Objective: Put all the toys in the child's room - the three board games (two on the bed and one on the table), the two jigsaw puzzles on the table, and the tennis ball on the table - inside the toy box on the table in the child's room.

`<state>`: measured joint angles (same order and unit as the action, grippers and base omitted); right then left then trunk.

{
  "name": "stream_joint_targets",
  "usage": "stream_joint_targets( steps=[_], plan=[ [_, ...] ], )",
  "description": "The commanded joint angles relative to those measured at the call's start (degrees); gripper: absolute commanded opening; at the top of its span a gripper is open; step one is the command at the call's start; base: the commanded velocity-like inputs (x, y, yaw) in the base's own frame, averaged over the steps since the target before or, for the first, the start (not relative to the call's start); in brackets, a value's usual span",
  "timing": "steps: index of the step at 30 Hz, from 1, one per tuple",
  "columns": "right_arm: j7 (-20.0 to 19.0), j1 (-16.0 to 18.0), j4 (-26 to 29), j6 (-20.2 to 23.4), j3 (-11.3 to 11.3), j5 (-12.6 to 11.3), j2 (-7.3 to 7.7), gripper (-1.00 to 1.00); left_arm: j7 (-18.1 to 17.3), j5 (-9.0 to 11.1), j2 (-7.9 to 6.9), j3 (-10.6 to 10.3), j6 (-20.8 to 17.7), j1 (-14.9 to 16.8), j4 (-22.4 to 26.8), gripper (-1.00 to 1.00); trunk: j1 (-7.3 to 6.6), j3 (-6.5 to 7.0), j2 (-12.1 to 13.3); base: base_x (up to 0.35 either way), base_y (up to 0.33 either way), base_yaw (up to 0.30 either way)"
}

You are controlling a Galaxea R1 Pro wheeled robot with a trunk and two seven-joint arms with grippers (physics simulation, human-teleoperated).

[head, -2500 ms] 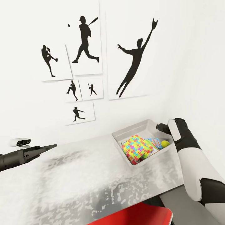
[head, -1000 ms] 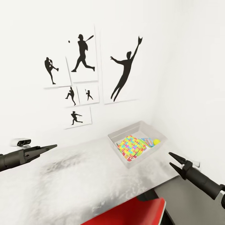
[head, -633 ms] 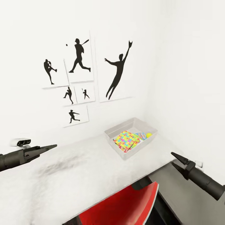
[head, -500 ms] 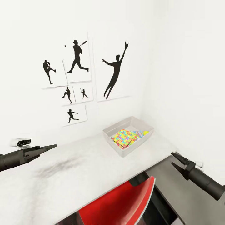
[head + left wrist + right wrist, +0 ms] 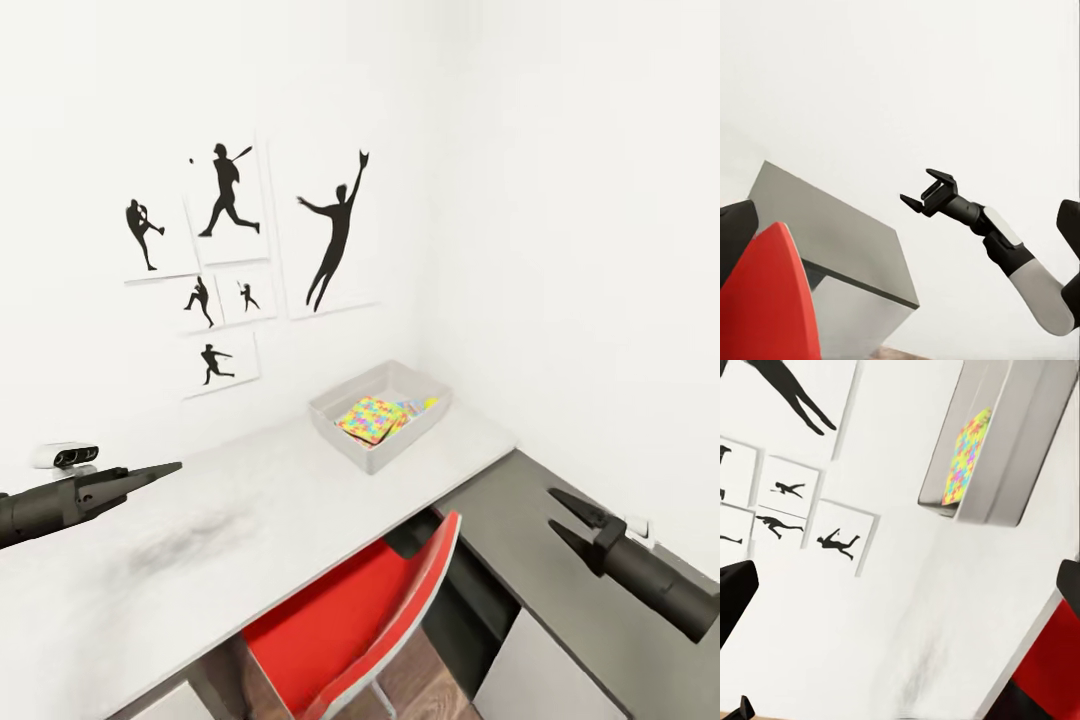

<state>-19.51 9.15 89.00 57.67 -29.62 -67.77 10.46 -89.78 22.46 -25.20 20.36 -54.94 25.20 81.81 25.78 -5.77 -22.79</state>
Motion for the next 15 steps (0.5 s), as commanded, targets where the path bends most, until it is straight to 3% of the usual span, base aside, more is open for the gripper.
stream_joint_targets(
  steps=[1, 15],
  plan=[
    [-0.6, 0.1, 0.0, 0.3, -0.1, 0.5, -0.01, 1.00, -0.2, 0.0, -0.02, 0.0, -0.6, 0.0, 0.0, 1.00, 0.01, -0.07, -0.1, -0.301, 0.103, -0.224],
    [-0.7, 0.1, -0.1, 0.3, -0.1, 0.5, 0.00, 1.00, -0.2, -0.1, -0.08, 0.0, -0.6, 0.0, 0.0, 1.00, 0.01, 0.88, -0.1, -0.295, 0.117, -0.224]
  ],
)
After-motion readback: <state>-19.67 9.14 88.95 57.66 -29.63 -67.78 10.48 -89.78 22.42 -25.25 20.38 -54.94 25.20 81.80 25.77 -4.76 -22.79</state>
